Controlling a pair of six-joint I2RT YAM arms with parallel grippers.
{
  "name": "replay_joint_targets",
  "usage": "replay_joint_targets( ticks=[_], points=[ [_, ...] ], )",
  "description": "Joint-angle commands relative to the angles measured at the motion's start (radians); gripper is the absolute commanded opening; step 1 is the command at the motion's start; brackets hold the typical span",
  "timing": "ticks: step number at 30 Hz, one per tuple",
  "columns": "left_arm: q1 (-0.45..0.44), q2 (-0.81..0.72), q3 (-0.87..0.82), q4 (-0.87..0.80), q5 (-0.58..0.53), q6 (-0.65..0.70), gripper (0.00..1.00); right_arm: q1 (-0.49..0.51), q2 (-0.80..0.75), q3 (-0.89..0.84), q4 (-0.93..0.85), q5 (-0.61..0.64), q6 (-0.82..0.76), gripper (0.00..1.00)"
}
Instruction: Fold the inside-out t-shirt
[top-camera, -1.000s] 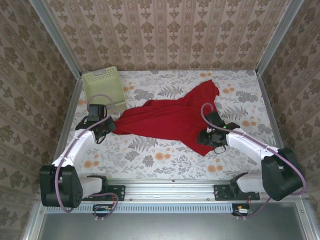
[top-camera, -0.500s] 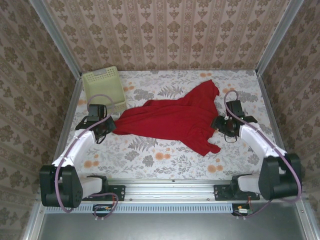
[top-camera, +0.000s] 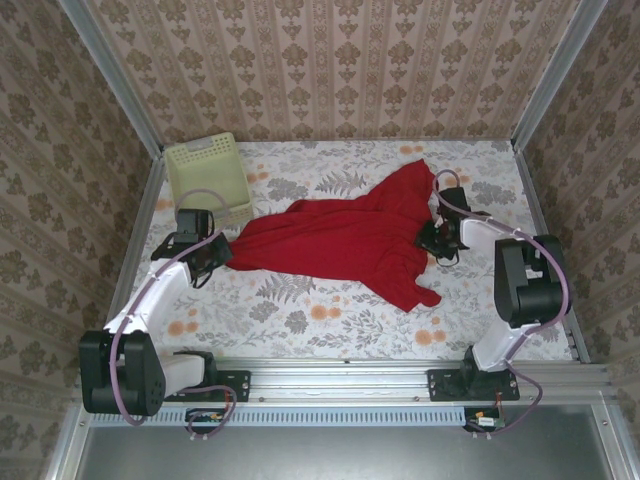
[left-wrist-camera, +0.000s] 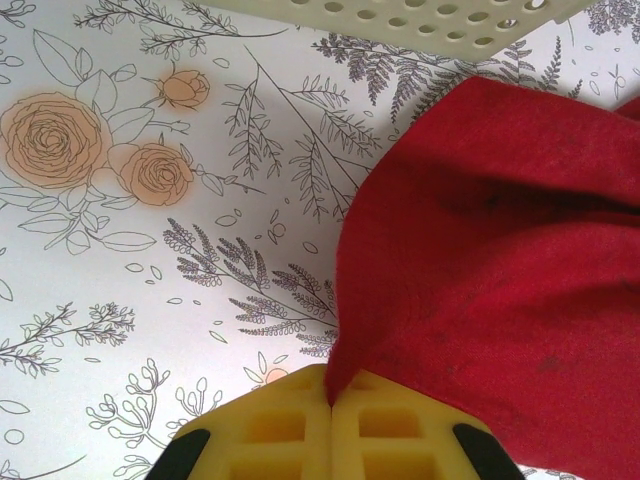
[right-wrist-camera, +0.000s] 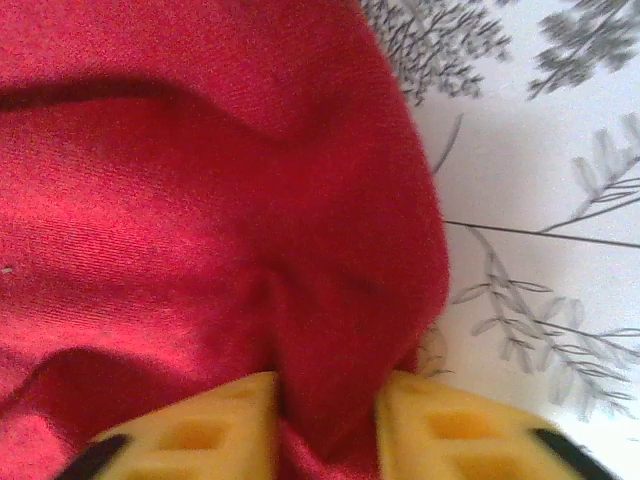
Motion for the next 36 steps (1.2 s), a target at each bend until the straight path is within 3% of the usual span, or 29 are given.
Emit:
replay_joint_targets(
  ticks=[1,3,8,11,20,23,26,28,32,36],
  points=[
    [0.004,-0.023,-0.013,0.016,0.011,-0.007,0.00,0.007,0.011,0.024,-0.009,-0.003,0.003,0.10],
    [0.004,-0.031,-0.016,0.019,0.019,-0.004,0.00,0.010,-0.042,0.032,-0.057,0.084,-0.013,0.00],
    [0.004,-0.102,-0.040,0.065,0.060,0.015,0.00,0.015,-0.337,0.048,-0.205,0.360,-0.064,0.00],
    [0.004,-0.185,-0.066,0.108,0.079,0.021,0.00,0.016,-0.525,0.067,-0.275,0.434,-0.112,0.00],
    [0.003,-0.455,-0.090,0.134,0.024,0.029,0.00,0.038,-0.787,0.232,-0.470,0.432,-0.165,0.00],
    [0.006,-0.409,-0.061,0.100,0.005,0.043,0.00,0.055,-0.857,0.223,-0.429,0.468,-0.181,0.00],
    [0.003,-0.361,-0.013,0.070,0.059,0.056,0.00,0.058,-0.839,0.286,-0.492,0.461,-0.195,0.00],
    [-0.004,-0.422,-0.029,0.113,0.093,0.052,0.00,0.065,-0.868,0.301,-0.501,0.447,-0.198,0.00],
    [-0.023,-0.577,-0.074,0.168,0.056,0.047,0.00,0.069,-0.946,0.321,-0.482,0.427,-0.210,0.00],
    [-0.021,-0.458,-0.008,0.101,0.021,0.062,0.00,0.069,-0.860,0.359,-0.486,0.425,-0.230,0.00]
  ],
)
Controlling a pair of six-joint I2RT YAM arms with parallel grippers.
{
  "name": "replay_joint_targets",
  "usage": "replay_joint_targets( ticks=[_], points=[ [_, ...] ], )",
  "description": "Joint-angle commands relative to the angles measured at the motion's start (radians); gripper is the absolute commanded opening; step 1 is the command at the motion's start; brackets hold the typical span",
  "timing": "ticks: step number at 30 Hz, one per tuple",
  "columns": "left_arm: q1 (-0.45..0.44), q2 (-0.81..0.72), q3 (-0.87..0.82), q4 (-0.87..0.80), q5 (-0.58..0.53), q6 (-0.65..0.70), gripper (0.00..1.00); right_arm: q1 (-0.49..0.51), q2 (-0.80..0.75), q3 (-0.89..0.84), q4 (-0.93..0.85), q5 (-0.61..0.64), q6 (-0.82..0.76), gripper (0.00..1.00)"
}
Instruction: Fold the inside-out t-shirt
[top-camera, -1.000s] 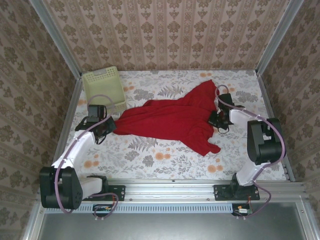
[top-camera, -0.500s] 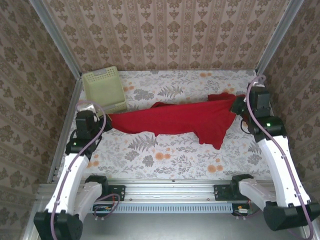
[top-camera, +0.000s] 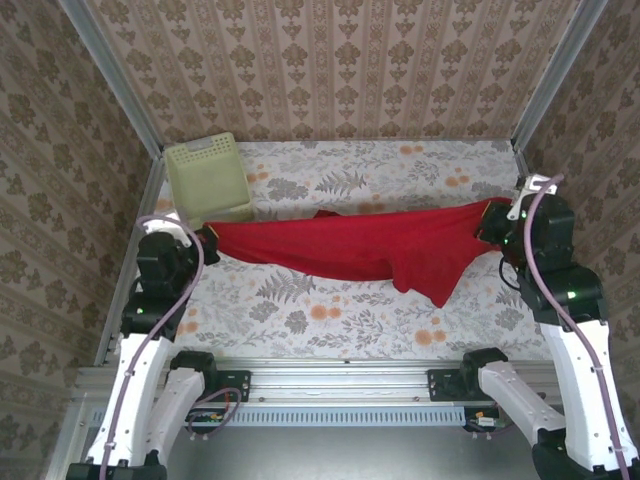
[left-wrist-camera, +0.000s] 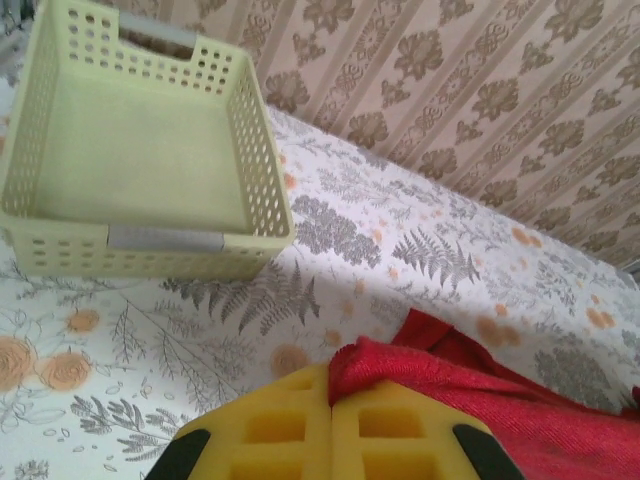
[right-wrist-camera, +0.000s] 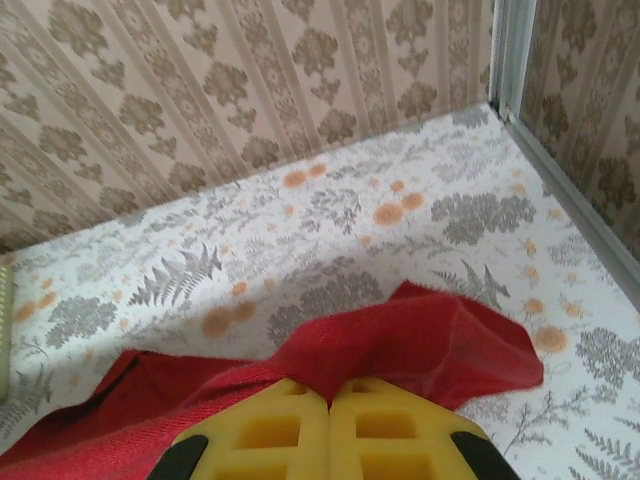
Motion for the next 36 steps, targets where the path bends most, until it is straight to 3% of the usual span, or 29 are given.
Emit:
replay_joint_targets(
  ticks=[1,6,10,16,20,24,31,36],
  points=[
    [0.000,0.139,0.055,-0.039,-0.055,0.027,0.00,0.002,0.088,0.049,-0.001,0.024,-0.026,0.00],
    [0.000,0.439,0.135,-0.139,-0.070,-0.001,0.00,0.025,0.321,0.010,0.062,0.019,-0.012,0.00],
    [0.004,0.582,0.150,-0.156,-0.091,-0.015,0.00,0.059,0.544,0.004,0.144,0.008,-0.004,0.01],
    [0.013,0.655,0.165,-0.177,-0.120,-0.015,0.00,0.059,0.800,0.124,0.148,0.033,-0.013,0.44],
    [0.020,0.665,0.170,-0.195,-0.141,-0.012,0.00,0.064,0.737,0.062,0.136,0.045,-0.008,0.57],
    [0.031,0.673,0.157,-0.188,-0.157,-0.016,0.00,0.086,0.595,-0.111,0.128,0.026,0.014,0.61],
    [0.051,0.664,0.132,-0.170,-0.166,-0.029,0.00,0.074,0.307,-0.505,0.194,-0.098,0.204,0.55],
    [0.053,0.658,0.126,-0.163,-0.161,-0.033,0.00,0.075,0.244,-0.671,0.263,-0.215,0.345,0.50]
  ],
)
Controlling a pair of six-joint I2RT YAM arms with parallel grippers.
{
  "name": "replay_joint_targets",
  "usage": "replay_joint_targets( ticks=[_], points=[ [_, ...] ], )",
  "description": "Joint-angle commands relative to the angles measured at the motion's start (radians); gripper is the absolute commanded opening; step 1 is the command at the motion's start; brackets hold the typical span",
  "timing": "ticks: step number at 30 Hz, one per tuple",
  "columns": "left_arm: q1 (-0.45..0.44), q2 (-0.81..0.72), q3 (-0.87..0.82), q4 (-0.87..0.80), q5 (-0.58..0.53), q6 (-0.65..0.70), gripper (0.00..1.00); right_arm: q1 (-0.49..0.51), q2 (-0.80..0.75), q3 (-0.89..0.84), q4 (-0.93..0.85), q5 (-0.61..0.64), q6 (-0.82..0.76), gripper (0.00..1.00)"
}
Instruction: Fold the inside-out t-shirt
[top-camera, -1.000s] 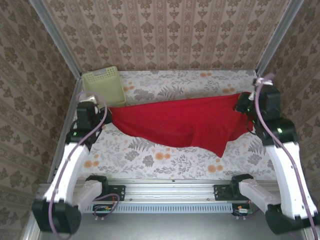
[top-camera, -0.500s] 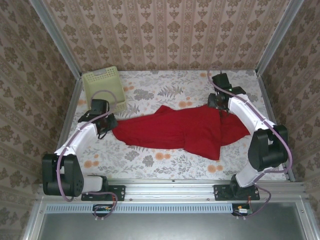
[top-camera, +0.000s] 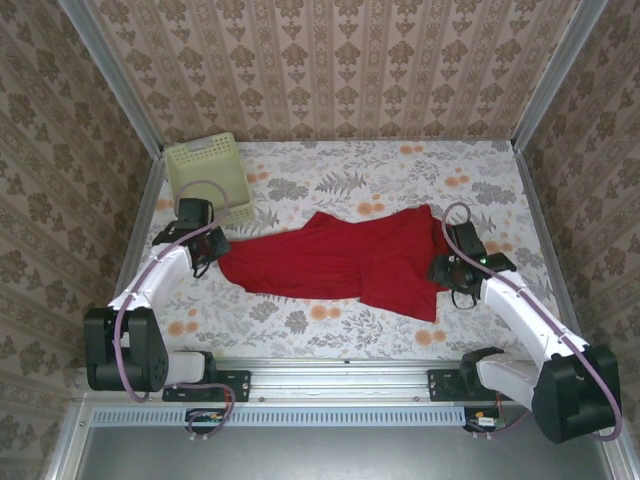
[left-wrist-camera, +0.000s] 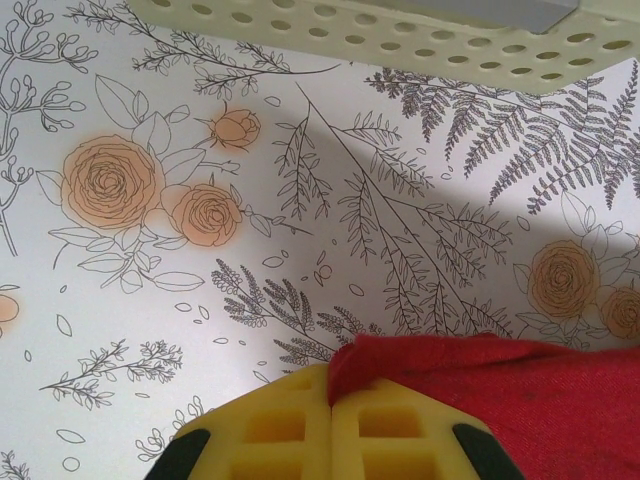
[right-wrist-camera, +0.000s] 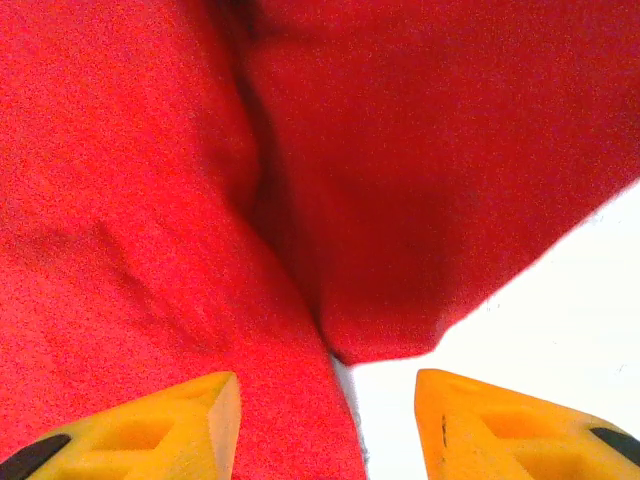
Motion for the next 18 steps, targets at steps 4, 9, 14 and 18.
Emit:
replay_joint_targets(
  ticks=[4,9,14,18],
  points=[
    [0.012,-0.017,-0.017,0.000,-0.016,-0.021,0.00,0.028,-0.016,-0.118,0.126,-0.136,0.201,0.49],
    [0.011,-0.022,-0.016,0.000,-0.012,-0.021,0.00,0.079,0.026,-0.149,0.123,-0.108,0.274,0.47],
    [0.011,-0.030,-0.017,0.001,-0.008,-0.020,0.00,0.134,0.013,-0.169,0.067,-0.020,0.344,0.52],
    [0.012,-0.033,-0.017,0.003,-0.007,-0.020,0.00,0.163,-0.014,-0.185,0.029,0.046,0.384,0.56]
  ],
)
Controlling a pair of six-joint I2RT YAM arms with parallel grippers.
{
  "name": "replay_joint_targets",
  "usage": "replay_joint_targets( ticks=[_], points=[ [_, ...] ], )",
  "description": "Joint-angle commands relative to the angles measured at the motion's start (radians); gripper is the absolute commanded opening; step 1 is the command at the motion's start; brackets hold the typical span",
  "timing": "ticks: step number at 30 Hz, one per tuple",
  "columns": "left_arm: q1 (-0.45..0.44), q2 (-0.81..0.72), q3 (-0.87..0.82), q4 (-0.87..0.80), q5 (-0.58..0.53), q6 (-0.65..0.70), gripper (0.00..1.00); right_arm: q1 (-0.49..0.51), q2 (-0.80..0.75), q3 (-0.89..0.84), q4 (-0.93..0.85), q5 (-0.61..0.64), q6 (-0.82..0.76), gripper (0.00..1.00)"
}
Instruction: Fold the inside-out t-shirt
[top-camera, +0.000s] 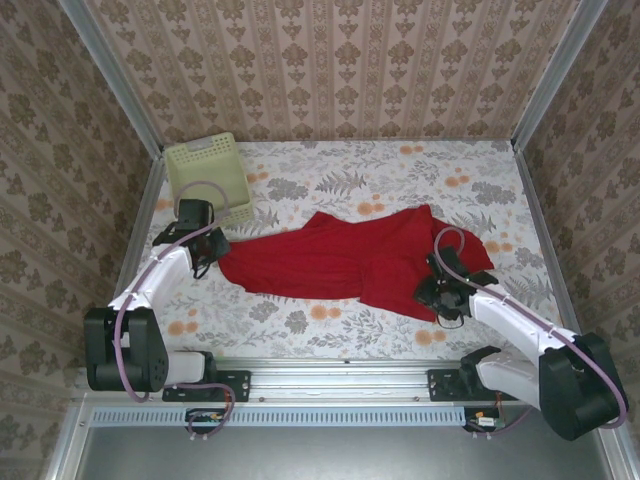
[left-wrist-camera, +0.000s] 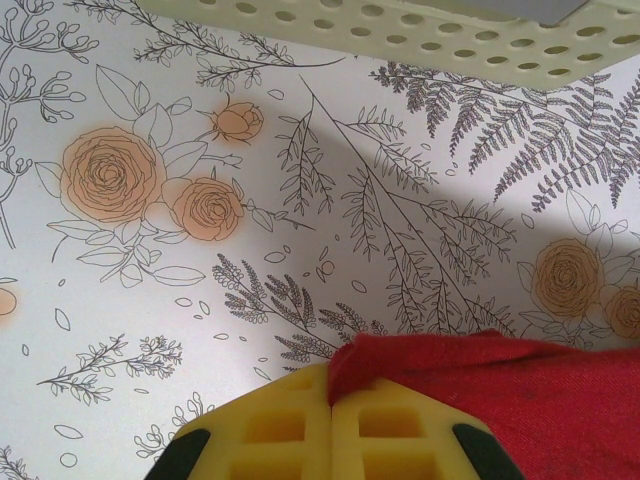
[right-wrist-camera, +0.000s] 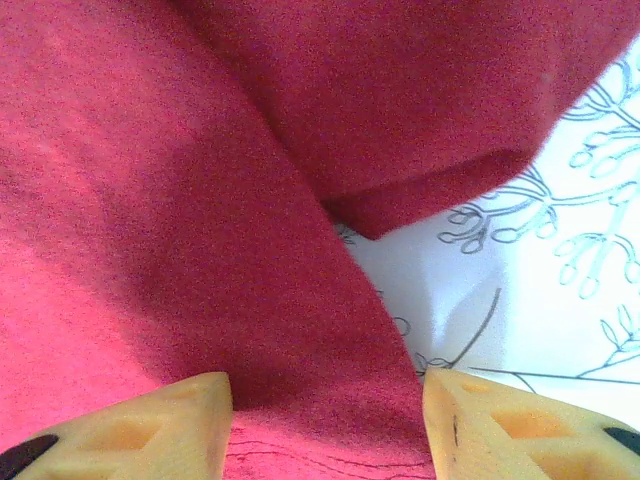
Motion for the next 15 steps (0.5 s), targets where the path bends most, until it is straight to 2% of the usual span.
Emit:
replay_joint_targets(
  ticks=[1,6,15],
  points=[
    [0.011,-0.032,-0.009,0.002,-0.006,-0.011,0.00,0.024,-0.034,-0.018,-0.071,0.095,0.079,0.57],
    [0.011,-0.032,-0.009,0.002,-0.002,-0.011,0.00,0.047,-0.067,-0.037,-0.087,0.098,0.116,0.59],
    [0.012,-0.034,-0.011,0.010,0.007,-0.017,0.00,0.108,-0.041,-0.026,-0.077,0.097,0.126,0.54]
  ],
)
